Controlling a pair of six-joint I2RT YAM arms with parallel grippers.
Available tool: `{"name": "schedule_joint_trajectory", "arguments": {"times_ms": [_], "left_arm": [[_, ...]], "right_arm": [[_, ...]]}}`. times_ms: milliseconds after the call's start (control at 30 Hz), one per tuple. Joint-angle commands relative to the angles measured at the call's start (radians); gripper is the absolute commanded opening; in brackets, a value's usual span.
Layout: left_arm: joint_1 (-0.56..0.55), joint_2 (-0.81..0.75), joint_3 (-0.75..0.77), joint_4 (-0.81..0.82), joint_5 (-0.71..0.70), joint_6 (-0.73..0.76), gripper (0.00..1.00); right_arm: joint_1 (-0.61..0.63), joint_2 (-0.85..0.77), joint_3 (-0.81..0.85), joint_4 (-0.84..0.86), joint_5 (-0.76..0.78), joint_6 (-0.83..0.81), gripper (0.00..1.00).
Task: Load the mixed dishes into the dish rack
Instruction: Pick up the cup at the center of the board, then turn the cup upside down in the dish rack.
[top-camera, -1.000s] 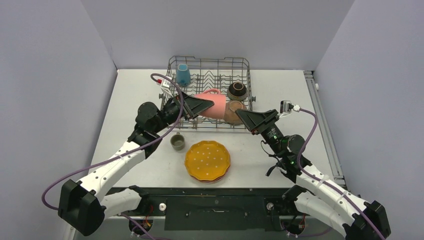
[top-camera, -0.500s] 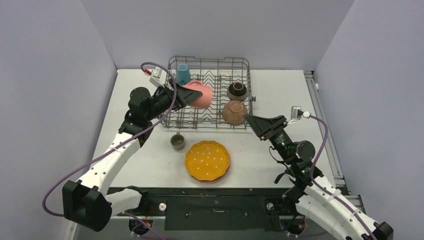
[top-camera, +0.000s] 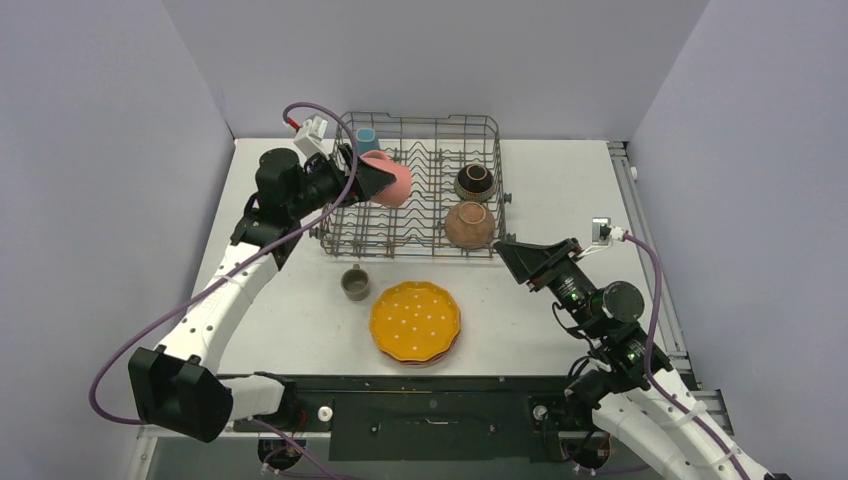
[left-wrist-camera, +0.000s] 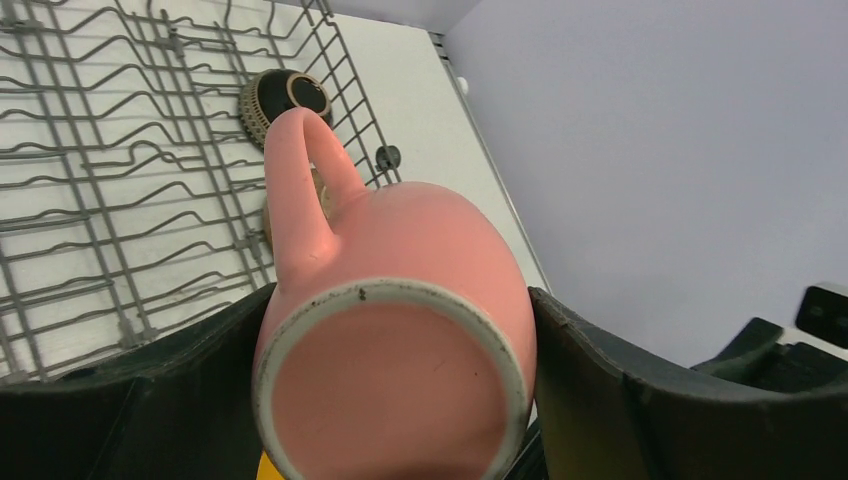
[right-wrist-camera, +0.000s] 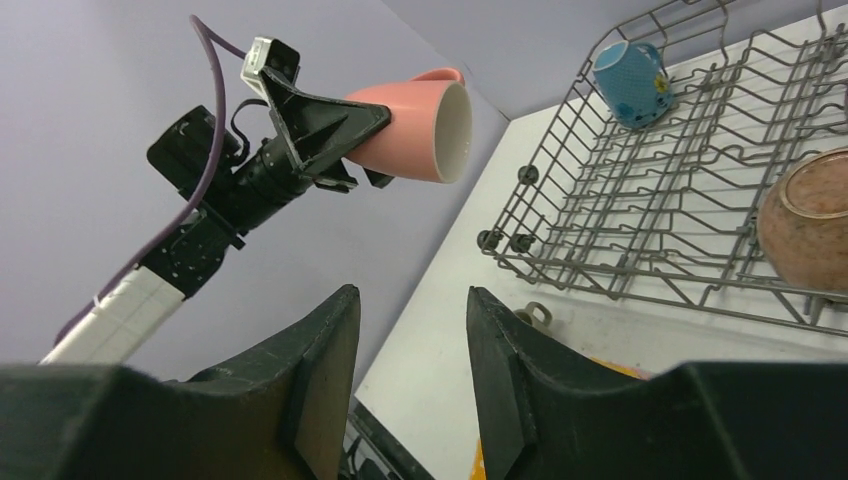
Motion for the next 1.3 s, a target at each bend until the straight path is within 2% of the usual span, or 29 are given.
{"name": "schedule_joint_trajectory", "arguments": {"times_ms": [0, 233, 467, 633, 967, 1267], "left_arm": [[0.012, 0.014, 0.112, -0.014, -0.054, 0.12, 0.0], [0.019, 0.081, 0.176, -0.091, -0.13, 0.217, 0.0], [0.026, 0.182, 0.221, -0.127, -0.212, 0.294, 0.0], [0.028, 0.257, 0.255, -0.139, -0.282, 0.335, 0.0], [0.028, 0.466, 0.424, -0.194, -0.394, 0.4, 0.0], [0.028, 0.609, 0.552, -0.233, -0.549, 0.456, 0.0]], "right_arm": [[-0.004, -0.017, 0.091, -0.155, 0.013, -0.128, 0.4], [-0.004, -0.035, 0.149, -0.319, 0.044, -0.252, 0.4], [-0.004, -0.045, 0.156, -0.391, 0.069, -0.301, 0.41], [-0.004, -0.038, 0.156, -0.407, 0.067, -0.321, 0.41], [-0.005, -0.021, 0.16, -0.418, 0.072, -0.363, 0.4], [-0.005, -0.014, 0.174, -0.446, 0.101, -0.403, 0.41]]}}
